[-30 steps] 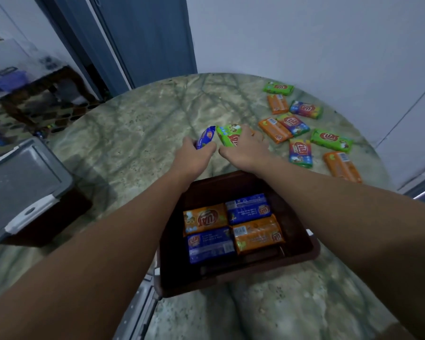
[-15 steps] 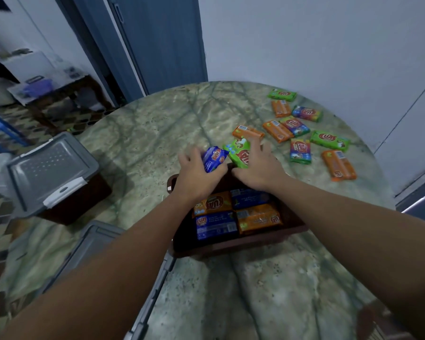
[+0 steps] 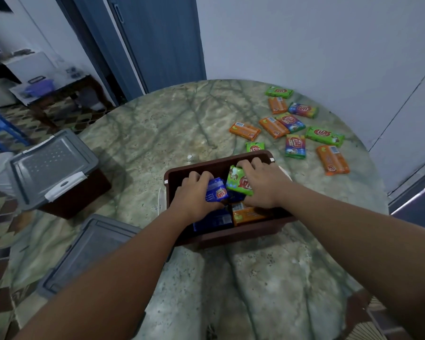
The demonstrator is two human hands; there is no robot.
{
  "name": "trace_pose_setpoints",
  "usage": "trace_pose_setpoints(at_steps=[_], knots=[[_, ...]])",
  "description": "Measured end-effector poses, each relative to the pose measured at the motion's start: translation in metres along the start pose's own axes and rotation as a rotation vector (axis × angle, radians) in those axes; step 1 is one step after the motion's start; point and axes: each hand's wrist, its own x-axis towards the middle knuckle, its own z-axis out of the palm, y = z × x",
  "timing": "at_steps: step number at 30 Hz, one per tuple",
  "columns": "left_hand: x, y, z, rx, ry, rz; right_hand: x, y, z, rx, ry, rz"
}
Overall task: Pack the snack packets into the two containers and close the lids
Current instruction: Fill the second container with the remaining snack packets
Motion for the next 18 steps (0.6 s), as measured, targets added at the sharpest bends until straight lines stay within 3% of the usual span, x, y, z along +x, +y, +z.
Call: trace_pose_setpoints(at_steps=[6,18], knots=[[0.005,-0.004,0.01,0.116,-0.058,0.016,0.002,0.008,0.015,-0.198,0.007,-0.112],[0.01,-0.006,0.014,0.087,-0.095,0.096,0.007,0.009,0.02,-0.25,-0.003,-0.11]])
